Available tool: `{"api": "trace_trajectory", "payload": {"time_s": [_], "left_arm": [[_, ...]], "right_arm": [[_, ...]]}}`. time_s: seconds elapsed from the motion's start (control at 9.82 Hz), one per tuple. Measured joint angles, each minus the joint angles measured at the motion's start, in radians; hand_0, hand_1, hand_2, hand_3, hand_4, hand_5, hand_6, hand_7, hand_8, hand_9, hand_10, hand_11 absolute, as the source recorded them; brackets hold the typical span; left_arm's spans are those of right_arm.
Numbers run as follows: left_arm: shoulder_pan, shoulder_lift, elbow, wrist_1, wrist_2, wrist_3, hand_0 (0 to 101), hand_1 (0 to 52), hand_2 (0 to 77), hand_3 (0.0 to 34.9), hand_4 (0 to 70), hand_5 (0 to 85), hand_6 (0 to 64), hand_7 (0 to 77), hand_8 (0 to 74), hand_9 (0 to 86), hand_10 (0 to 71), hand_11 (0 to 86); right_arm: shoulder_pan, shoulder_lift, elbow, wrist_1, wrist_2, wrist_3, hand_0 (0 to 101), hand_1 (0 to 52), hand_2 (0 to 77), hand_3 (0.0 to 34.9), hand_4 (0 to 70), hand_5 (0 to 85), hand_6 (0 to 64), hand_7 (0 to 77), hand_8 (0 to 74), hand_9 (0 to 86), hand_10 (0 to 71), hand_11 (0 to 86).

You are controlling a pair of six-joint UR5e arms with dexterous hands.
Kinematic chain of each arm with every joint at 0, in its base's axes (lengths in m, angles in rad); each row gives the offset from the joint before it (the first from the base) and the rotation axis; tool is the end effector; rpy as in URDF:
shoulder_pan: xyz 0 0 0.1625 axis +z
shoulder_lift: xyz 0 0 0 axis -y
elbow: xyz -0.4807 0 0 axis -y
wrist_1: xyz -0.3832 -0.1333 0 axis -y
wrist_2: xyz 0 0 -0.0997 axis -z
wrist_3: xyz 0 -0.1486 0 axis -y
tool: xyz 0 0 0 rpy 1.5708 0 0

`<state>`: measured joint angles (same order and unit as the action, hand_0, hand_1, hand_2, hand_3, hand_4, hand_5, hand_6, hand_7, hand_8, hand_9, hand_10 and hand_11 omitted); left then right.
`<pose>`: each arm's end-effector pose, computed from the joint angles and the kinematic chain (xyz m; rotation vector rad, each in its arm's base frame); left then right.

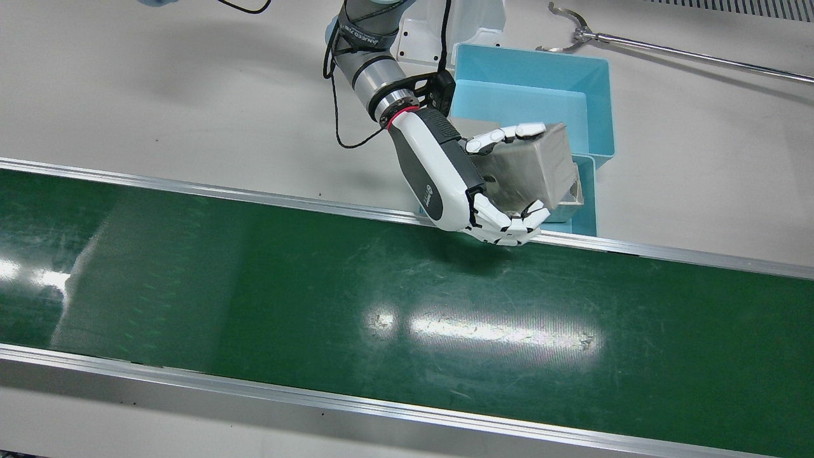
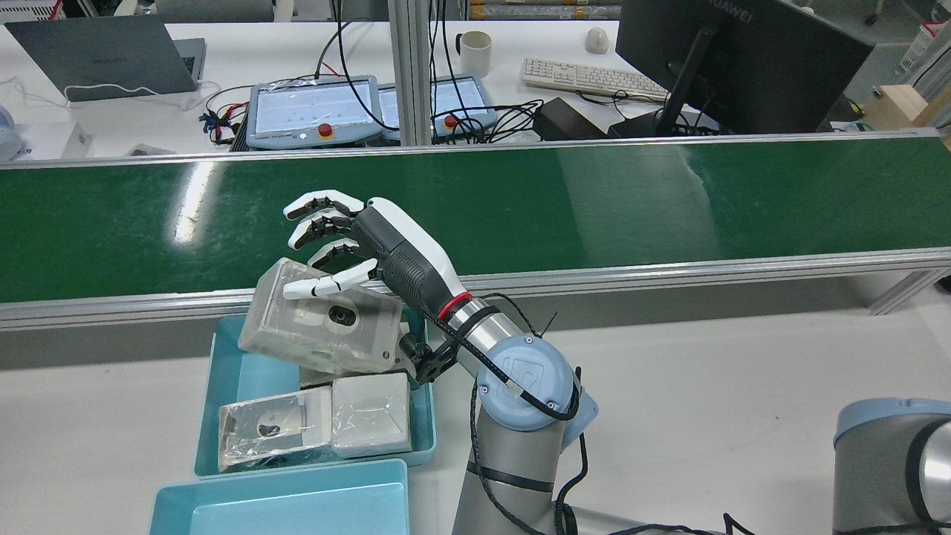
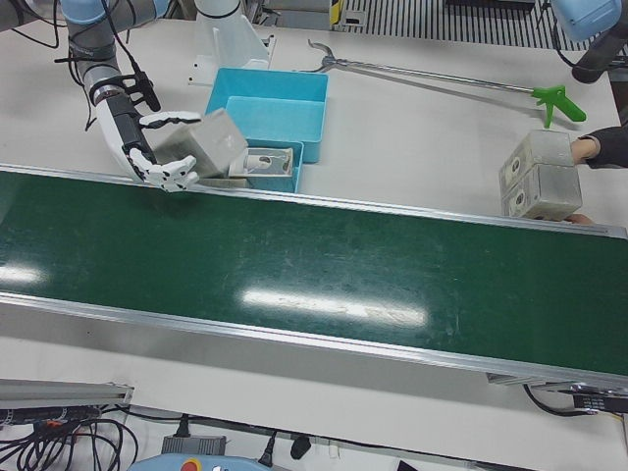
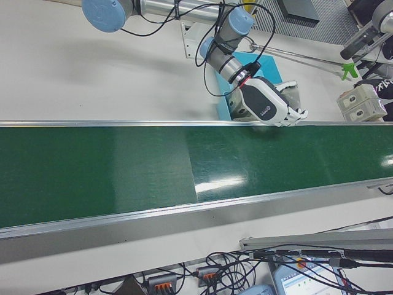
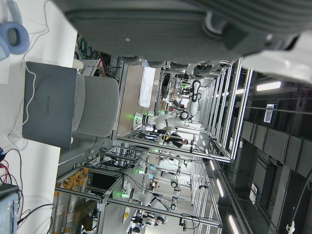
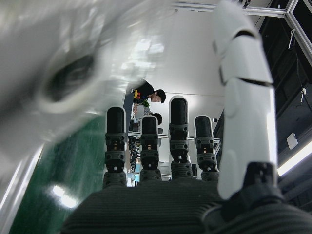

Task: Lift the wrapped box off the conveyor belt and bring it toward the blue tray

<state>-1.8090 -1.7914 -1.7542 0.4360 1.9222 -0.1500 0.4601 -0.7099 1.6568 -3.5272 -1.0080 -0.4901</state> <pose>-0.2199 -0.5576 0.5850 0.2960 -2.1440 2.2297 -0.5757 -0.5226 0.1823 -0.3674 -2.3993 1.4195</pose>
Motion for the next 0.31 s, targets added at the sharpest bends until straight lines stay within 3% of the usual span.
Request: {"api": "trace_trajectory", "payload": {"time_s": [0.1,0.2,0.31], "left_arm": [[0.0,0.0,0.0,0.0,0.0,0.0,0,0.0,0.5,0.0,0.0,1.1,0.0,0.0,0.5,0.0,0.5,0.0],[0.0,0.0,0.0,0.0,0.0,0.0,0,0.0,0.5,0.0,0.0,1.1,0.0,0.0,0.0,0.0,0.0,0.0],[0.0,0.0,0.0,0.0,0.0,0.0,0,0.0,0.5,0.0,0.0,1.1,0.0,0.0,0.5,0.0,0.5,0.0]], "right_arm": [[0.0,-0.002,0.01,0.0,-0.008,0.0,47,26.7,15.3,9.2,14.2,49.1,26.2,38.7,24.5,28.4,37.1,78.0],[0.0,-0.005,0.031,-0.001,-0.015,0.001,47,12.0,16.9,14.0,12.0,22.4,16.4,30.0,13.1,16.9,16.4,28.9],[0.003,-0.009,0.06,-0.005,-0.023,0.001,47,12.5,14.7,21.6,12.5,24.0,0.0,18.5,0.0,1.6,3.3,20.2]]}}
